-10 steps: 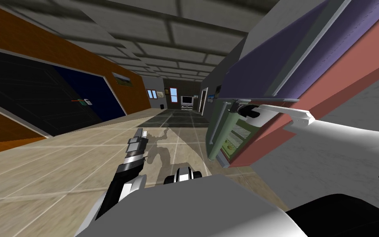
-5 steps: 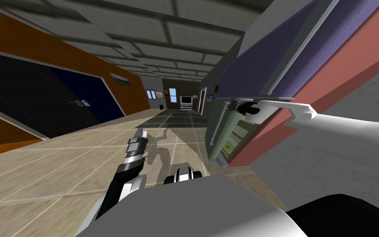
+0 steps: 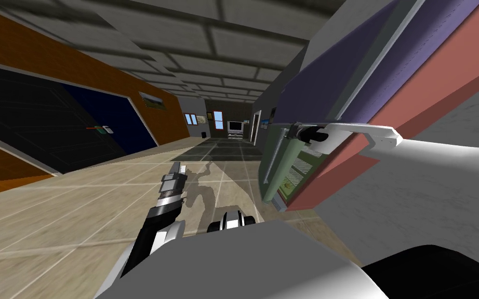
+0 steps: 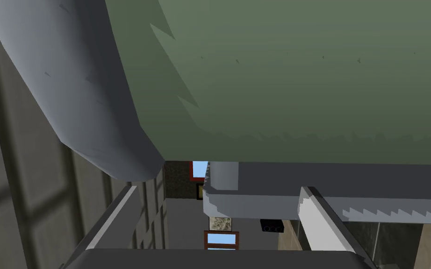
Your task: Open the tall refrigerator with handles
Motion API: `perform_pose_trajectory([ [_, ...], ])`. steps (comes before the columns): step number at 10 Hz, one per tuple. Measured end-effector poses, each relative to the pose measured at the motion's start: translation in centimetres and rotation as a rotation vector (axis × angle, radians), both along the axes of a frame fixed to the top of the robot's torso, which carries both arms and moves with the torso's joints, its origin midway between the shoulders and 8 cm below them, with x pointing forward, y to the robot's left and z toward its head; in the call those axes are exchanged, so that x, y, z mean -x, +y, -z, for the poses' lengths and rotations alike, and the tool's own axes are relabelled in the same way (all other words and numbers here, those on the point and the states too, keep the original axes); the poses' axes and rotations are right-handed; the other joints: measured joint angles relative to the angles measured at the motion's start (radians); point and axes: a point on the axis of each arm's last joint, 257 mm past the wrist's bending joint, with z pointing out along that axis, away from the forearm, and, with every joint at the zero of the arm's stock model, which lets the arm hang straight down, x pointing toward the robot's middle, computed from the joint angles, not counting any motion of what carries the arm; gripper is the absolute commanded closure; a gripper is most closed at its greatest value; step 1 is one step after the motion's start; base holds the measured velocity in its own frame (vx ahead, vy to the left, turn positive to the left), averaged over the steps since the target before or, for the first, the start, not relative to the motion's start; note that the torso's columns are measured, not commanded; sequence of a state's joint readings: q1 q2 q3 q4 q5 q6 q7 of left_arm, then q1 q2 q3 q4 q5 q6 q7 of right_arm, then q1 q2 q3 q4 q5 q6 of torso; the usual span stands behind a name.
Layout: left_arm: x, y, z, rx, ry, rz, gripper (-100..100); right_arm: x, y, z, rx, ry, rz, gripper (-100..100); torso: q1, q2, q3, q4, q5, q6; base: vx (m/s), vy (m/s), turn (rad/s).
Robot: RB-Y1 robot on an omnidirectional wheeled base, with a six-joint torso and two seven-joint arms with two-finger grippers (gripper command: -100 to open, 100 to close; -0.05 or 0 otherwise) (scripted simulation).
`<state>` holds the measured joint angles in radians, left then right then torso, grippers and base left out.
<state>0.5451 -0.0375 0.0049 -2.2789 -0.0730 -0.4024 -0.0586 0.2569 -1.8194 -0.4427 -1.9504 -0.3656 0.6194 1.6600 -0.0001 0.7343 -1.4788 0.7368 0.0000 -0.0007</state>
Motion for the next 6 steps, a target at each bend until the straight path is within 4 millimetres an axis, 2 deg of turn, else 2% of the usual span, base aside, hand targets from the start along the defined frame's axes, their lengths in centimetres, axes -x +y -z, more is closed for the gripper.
perform_pose_trajectory([
  [2, 0.0, 0.0, 0.0, 0.0, 0.0, 0.0, 0, 0.1, -0.4, 0.1, -0.001, 0.002, 0.013, 100, 0.005, 0.0, 0.0, 0.0, 0.002, 0.0, 0.093, 0.158, -0.017],
  [3, 0.0, 0.0, 0.0, 0.0, 0.0, 0.0, 0, 0.0, -1.5, 0.2, 0.002, 0.004, 0.04, 100, 0.009, -0.006, -0.004, -0.002, 0.003, -0.002, 0.14, 0.207, -0.033],
  [6, 0.0, 0.0, 0.0, 0.0, 0.0, 0.0, 0, 0.4, -3.4, 0.4, -0.001, 0.006, 0.097, 100, 0.002, -0.006, -0.005, -0.001, 0.002, -0.002, 0.166, 0.273, 0.003],
])
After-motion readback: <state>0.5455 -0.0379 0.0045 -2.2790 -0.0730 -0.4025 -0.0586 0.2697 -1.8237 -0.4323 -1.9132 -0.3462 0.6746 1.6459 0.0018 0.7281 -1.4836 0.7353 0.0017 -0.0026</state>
